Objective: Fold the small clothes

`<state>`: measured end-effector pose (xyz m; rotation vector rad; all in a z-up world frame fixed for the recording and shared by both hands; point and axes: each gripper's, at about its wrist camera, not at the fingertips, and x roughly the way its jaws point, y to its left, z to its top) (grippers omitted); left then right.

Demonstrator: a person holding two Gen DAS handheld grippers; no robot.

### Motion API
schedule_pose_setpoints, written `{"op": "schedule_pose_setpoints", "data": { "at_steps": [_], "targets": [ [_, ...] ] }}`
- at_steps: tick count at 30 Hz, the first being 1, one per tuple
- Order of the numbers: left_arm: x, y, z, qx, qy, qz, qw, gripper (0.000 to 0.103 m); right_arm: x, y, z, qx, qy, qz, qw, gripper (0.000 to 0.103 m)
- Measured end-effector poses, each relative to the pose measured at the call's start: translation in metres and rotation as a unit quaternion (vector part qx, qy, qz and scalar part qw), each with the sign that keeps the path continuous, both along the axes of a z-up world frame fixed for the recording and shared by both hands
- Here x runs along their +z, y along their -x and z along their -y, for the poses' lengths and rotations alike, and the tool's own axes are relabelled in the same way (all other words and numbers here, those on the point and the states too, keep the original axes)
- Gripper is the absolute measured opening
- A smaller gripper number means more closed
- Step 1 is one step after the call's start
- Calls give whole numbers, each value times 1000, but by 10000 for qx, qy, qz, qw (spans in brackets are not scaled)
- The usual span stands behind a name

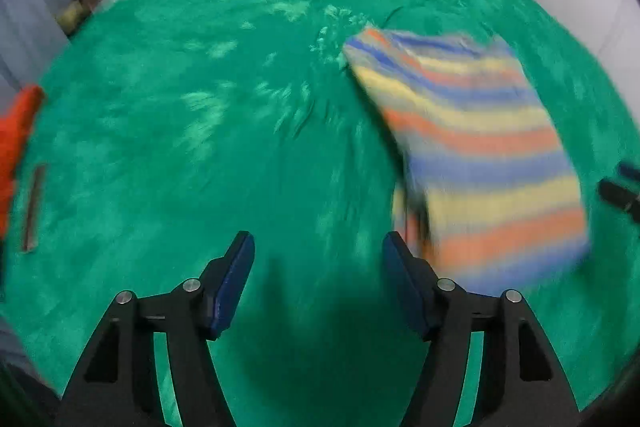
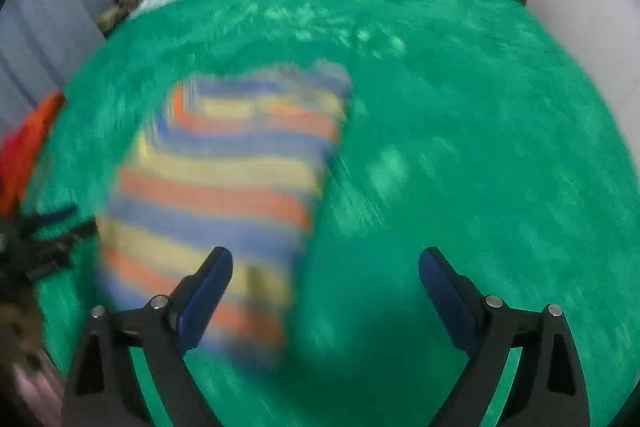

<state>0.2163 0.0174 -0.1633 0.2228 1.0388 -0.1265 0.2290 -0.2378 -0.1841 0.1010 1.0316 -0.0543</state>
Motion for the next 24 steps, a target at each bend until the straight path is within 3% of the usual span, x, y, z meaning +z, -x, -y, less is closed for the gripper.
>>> {"op": "schedule_pose_setpoints", "data": {
  "at_steps": [1,2,3,4,6,8,10,13,19,24],
  "targets": [
    [10,32,0,-25,-231,294,9993,85,2,22,-6,-5,232,-12,9997,94],
    [18,53,0,-16,-378,509,9980,100,7,43,-12,-14,428,-12,9991,95],
    [26,73,1,35,-512,713,9961,103,15,64,-22,-27,556,32,9984,98],
    [35,92,2,107,-593,858,9945,103,25,80,-31,-42,614,86,9981,101],
    [50,122,6,244,-603,680,9956,103,47,115,-47,-73,695,337,9970,102],
    [60,135,6,552,-734,552,9942,103,65,143,-56,-132,760,600,9952,102],
    [68,146,6,647,-757,689,9926,103,78,160,-64,-149,850,732,9936,102],
    [79,153,6,618,-621,550,9946,103,90,174,-78,-48,986,717,9925,102],
    [102,161,2,587,-126,317,9977,103,107,196,-89,0,795,556,9953,102],
    [116,181,11,430,-134,356,9983,103,120,214,-92,-17,910,547,9943,102]
  ]
}}
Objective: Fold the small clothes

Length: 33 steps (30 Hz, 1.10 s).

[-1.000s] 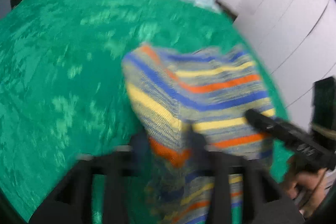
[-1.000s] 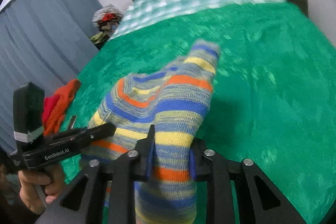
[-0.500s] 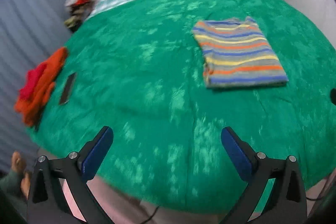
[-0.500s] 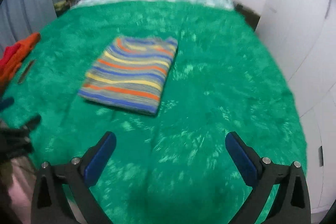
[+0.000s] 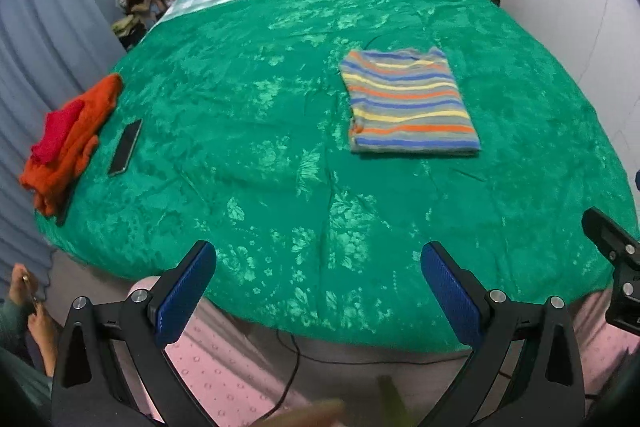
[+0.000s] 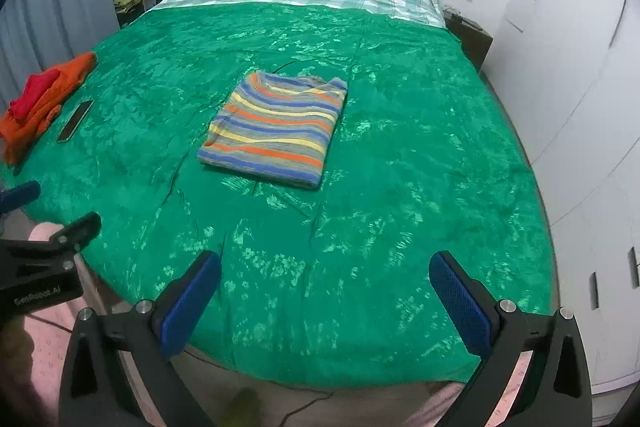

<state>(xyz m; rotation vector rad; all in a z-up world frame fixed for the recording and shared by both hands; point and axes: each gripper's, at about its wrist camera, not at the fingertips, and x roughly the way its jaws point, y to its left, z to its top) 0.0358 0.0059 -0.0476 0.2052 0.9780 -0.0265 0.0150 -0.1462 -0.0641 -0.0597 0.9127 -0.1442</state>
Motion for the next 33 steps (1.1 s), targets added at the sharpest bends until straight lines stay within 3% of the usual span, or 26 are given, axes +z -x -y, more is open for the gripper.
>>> {"op": "schedule_pose_setpoints", "data": {
  "at_steps": [4,11,33],
  "targets": [
    [9,12,7,-142,-30,58,9999,103,8,15,-2,29,-32,13,10000,102],
    [19,20,6,-177,258,0,9995,103,23,39,-5,63,-39,109,9999,102],
    [25,31,18,-243,56,342,9991,103,25,49,-3,-103,-74,154,9998,102]
  ]
}}
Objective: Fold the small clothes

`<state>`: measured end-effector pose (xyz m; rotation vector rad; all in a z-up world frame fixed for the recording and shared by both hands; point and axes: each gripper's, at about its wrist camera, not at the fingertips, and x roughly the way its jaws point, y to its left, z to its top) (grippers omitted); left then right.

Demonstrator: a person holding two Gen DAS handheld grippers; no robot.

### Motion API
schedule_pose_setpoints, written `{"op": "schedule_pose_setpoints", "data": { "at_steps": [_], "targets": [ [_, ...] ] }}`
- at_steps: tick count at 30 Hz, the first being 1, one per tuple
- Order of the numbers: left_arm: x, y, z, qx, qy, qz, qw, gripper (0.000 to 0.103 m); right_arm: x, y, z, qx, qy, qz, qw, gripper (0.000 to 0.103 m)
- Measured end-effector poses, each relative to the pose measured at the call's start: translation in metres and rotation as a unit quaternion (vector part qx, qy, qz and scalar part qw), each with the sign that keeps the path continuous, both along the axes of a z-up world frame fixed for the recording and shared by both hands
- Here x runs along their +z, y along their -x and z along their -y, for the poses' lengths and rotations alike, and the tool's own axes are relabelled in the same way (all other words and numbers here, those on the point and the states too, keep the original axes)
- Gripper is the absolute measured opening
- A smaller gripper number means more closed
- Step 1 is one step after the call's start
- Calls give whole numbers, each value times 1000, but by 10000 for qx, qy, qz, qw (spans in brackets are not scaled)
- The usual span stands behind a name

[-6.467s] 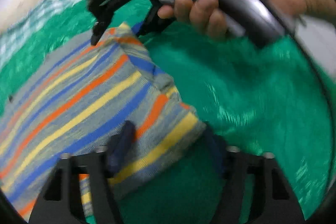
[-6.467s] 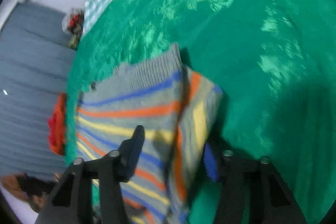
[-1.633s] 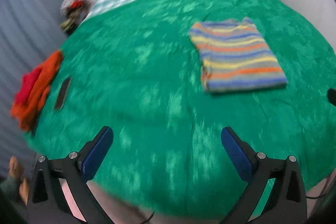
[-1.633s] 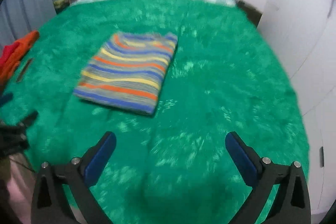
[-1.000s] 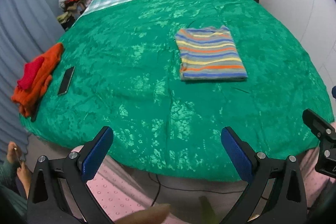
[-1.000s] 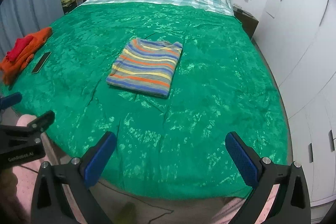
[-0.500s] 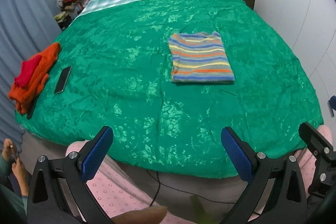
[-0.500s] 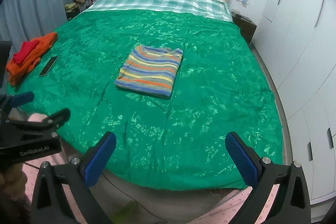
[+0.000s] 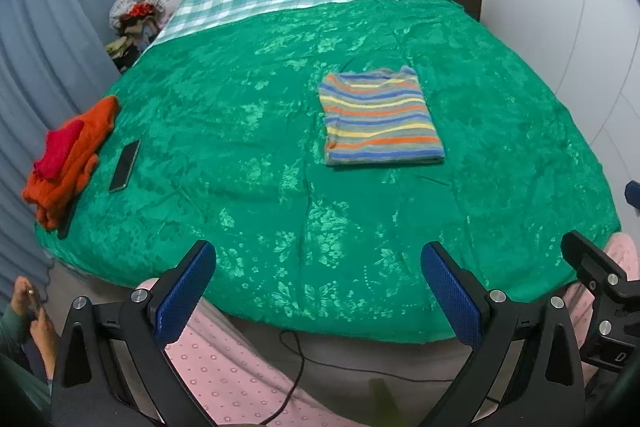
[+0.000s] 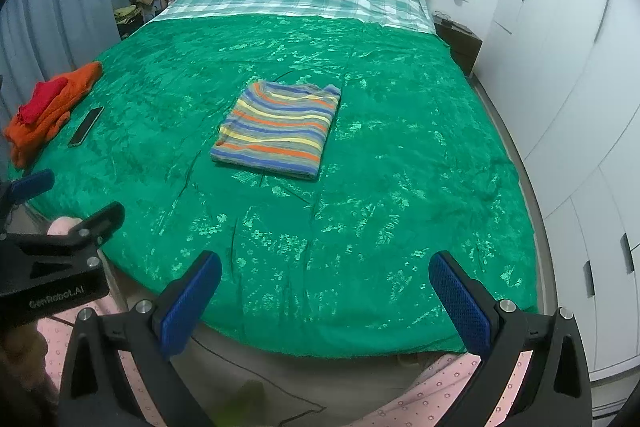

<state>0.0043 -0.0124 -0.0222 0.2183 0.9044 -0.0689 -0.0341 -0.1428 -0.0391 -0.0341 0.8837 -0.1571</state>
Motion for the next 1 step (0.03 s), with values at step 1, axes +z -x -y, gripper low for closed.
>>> {"op": "schedule_pose_setpoints", "data": {
  "at_steps": [1],
  "targets": [
    [0,0,1,3,-27,26,10000,103,0,-1,0,-5,-4,-1,10000,102]
  ]
}}
